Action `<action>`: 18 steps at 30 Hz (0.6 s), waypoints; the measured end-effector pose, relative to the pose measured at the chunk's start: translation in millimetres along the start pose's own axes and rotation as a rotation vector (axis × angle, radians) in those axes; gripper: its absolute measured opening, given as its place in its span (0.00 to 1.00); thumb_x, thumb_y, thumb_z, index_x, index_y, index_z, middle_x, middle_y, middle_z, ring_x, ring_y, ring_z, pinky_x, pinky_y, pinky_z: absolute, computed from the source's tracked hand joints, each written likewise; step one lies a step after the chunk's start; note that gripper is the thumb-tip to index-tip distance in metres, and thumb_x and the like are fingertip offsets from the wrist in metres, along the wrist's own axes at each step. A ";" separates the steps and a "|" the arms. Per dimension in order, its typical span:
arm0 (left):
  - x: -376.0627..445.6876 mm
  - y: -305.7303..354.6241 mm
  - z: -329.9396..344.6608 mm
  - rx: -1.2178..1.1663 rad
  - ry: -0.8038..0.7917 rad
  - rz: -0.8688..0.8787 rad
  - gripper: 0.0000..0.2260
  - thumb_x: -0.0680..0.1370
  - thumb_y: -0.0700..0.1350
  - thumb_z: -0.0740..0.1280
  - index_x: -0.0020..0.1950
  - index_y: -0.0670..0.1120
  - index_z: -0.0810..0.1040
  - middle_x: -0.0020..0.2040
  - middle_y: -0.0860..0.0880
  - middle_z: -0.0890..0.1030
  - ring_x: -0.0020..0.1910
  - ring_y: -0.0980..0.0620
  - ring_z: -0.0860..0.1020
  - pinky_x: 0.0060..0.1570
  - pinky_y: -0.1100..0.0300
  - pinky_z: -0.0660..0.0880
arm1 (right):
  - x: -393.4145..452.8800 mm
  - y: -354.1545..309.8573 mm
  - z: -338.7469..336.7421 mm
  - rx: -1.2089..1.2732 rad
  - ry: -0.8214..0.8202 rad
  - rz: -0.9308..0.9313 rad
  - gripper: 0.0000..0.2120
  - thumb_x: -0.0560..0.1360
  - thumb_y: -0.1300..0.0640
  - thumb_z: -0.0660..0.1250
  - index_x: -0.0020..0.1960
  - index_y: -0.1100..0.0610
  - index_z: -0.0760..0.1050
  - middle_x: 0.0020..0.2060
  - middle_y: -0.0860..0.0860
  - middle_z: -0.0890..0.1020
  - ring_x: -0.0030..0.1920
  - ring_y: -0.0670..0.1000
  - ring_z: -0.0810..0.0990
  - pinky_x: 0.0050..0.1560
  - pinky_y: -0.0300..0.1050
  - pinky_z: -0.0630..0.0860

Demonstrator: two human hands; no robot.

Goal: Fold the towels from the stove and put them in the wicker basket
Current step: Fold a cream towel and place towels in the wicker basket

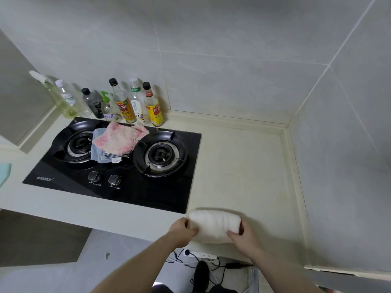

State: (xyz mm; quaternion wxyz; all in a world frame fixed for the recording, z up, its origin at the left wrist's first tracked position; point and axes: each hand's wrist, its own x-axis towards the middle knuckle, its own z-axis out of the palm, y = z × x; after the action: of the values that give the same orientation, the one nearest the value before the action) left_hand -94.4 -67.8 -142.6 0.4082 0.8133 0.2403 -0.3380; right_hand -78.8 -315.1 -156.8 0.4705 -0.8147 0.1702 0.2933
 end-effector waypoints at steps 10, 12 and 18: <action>-74.0 -44.7 -38.0 -0.539 0.155 0.096 0.14 0.75 0.55 0.71 0.53 0.46 0.79 0.46 0.48 0.82 0.42 0.53 0.80 0.43 0.56 0.79 | -45.4 -59.6 42.8 0.255 -0.044 -0.013 0.08 0.76 0.59 0.72 0.48 0.47 0.76 0.51 0.49 0.81 0.49 0.47 0.78 0.52 0.51 0.77; -94.5 -64.4 -54.0 -0.627 0.206 0.103 0.19 0.72 0.57 0.71 0.54 0.44 0.78 0.48 0.45 0.84 0.44 0.48 0.83 0.51 0.47 0.82 | -57.6 -79.4 62.0 0.246 -0.111 -0.060 0.08 0.76 0.60 0.72 0.48 0.48 0.75 0.50 0.50 0.81 0.50 0.49 0.78 0.54 0.54 0.78; -173.9 -141.8 -104.2 -0.634 0.451 0.184 0.14 0.76 0.54 0.72 0.50 0.44 0.78 0.37 0.55 0.82 0.37 0.56 0.79 0.45 0.51 0.79 | -103.4 -119.3 135.2 0.175 -0.271 -0.170 0.18 0.69 0.57 0.78 0.57 0.56 0.80 0.50 0.56 0.86 0.47 0.55 0.83 0.41 0.46 0.78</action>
State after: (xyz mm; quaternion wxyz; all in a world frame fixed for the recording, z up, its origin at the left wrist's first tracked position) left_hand -266.1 76.4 -38.3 0.6045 0.7188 0.3426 -0.0221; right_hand -135.3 -138.3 -63.4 0.5811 -0.7352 0.0608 0.3437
